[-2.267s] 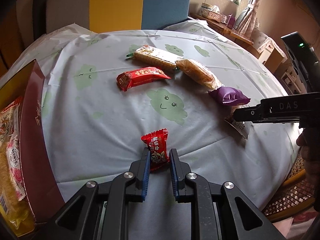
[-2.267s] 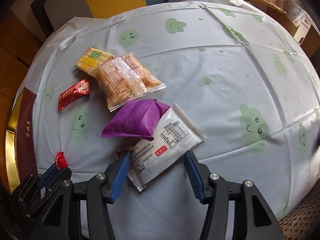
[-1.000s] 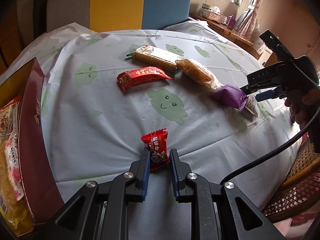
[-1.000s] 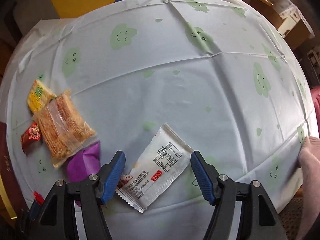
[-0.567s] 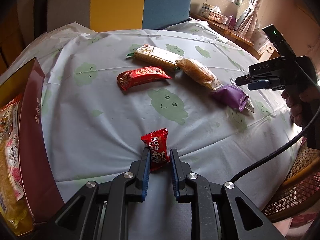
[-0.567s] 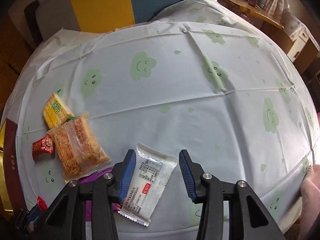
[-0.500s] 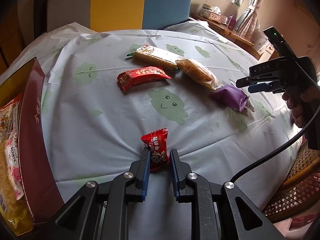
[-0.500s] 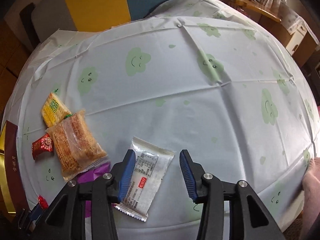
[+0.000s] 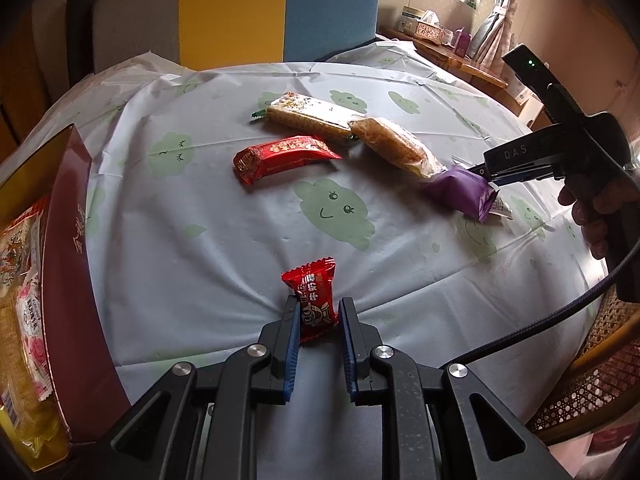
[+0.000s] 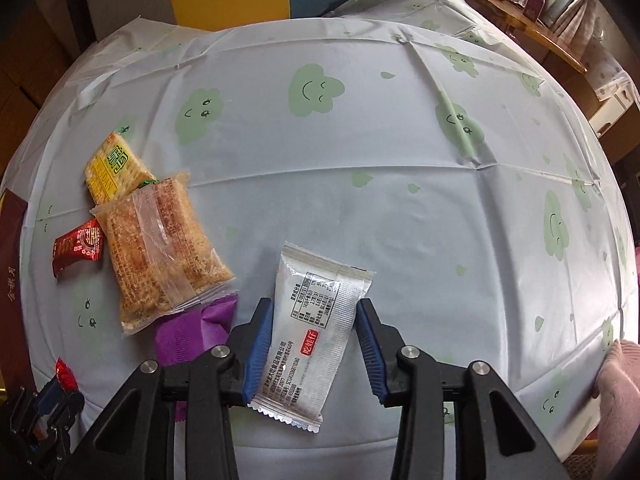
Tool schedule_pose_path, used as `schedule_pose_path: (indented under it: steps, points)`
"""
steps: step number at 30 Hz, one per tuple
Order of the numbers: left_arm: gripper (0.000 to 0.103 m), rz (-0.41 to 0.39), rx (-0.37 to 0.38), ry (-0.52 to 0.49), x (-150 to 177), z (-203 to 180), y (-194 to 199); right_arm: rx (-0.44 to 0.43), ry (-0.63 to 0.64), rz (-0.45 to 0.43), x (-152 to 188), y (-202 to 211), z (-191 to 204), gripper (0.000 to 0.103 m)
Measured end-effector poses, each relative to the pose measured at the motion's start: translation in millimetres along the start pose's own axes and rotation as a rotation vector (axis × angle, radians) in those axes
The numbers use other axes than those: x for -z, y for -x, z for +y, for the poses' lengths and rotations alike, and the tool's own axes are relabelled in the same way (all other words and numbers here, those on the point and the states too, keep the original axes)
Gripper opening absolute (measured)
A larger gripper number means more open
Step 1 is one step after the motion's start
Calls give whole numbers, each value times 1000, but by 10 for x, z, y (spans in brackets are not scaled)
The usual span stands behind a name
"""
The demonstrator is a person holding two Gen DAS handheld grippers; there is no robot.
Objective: Organize snacks
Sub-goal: 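Carry the red candy into the gold box and open the left tool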
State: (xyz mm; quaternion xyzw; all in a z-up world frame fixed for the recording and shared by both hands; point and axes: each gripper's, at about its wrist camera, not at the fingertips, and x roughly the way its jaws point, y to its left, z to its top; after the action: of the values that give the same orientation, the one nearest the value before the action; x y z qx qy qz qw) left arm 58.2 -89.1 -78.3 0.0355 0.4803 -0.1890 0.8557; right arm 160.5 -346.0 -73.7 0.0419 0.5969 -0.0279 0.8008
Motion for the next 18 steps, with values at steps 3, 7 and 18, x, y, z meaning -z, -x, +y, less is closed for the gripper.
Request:
schedule_pose_path:
  steps: [3, 7, 18]
  points:
    - [18, -2, -11, -9, -14, -17, 9, -21, -6, 16, -45, -72, -14, 44]
    - [18, -7, -11, 1, -18, -4, 30, -12, 18, 14, -39, -91, 11, 44]
    - [18, -100, -19, 56, -137, 147, 467, 24, 67, -2, 35, -94, 148, 44]
